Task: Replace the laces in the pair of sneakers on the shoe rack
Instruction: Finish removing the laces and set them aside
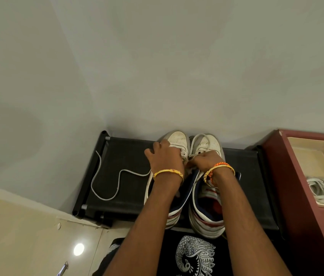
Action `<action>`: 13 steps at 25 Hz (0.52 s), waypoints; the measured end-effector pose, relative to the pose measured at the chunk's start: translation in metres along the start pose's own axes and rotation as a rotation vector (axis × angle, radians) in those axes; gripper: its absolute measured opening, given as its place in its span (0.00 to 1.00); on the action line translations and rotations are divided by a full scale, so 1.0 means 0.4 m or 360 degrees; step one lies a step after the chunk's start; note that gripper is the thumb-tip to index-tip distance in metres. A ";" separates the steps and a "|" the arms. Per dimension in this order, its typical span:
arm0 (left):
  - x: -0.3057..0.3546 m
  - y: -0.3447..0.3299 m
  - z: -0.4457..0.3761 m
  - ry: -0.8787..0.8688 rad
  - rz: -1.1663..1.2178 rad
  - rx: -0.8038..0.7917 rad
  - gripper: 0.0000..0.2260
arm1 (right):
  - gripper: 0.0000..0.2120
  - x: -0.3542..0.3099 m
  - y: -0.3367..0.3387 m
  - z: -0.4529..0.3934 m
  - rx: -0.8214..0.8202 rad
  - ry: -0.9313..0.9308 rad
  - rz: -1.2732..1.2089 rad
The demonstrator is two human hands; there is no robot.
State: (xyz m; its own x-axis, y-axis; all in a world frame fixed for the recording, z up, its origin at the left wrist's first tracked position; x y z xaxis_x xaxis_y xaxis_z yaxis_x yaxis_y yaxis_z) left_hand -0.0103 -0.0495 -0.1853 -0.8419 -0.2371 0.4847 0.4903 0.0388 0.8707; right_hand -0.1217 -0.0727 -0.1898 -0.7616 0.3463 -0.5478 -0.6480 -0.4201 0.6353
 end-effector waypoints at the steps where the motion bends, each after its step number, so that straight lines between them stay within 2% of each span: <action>1: -0.005 0.017 0.003 0.0053 0.0184 0.0071 0.10 | 0.07 0.001 -0.001 0.000 0.0009 -0.0007 -0.0005; 4: -0.048 0.077 -0.010 0.0278 0.0889 0.0343 0.05 | 0.08 0.003 -0.002 -0.002 0.0020 -0.0020 -0.0053; 6: -0.089 0.118 -0.024 0.0408 0.1575 0.0523 0.06 | 0.09 0.002 0.000 0.002 0.0002 -0.0026 -0.0093; 9: -0.142 0.160 -0.030 0.0744 0.2746 0.0718 0.04 | 0.09 0.003 -0.001 0.006 -0.0019 -0.0046 -0.0136; 10: -0.156 0.163 -0.028 0.0836 0.2938 0.0747 0.04 | 0.09 0.003 -0.002 0.005 -0.0012 -0.0045 -0.0144; 11: -0.158 0.167 -0.025 0.0868 0.2930 0.0737 0.04 | 0.09 0.003 -0.003 0.004 -0.0001 -0.0043 -0.0149; 12: -0.153 0.165 -0.025 0.0817 0.2706 0.0704 0.03 | 0.09 0.003 -0.003 0.002 0.0008 -0.0045 -0.0151; 13: -0.137 0.162 -0.021 0.0660 0.2266 0.0628 0.04 | 0.08 0.004 -0.004 0.002 0.0010 -0.0049 -0.0154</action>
State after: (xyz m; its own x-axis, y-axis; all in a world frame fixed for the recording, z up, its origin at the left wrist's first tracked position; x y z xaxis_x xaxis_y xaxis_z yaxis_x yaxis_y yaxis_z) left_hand 0.0695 -0.0422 -0.1559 0.4121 -0.0241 0.9108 0.6641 0.6924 -0.2822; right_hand -0.1218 -0.0708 -0.1912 -0.6953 0.4105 -0.5899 -0.7185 -0.3780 0.5838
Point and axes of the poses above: each hand's wrist, its own z-axis away from the middle knuckle, its own y-axis out of the back of the hand, x = y × z, the point moved 2 cm from there along -z, towards the middle knuckle, and after that the axes turned 14 degrees about z, right-handed, at the moved point
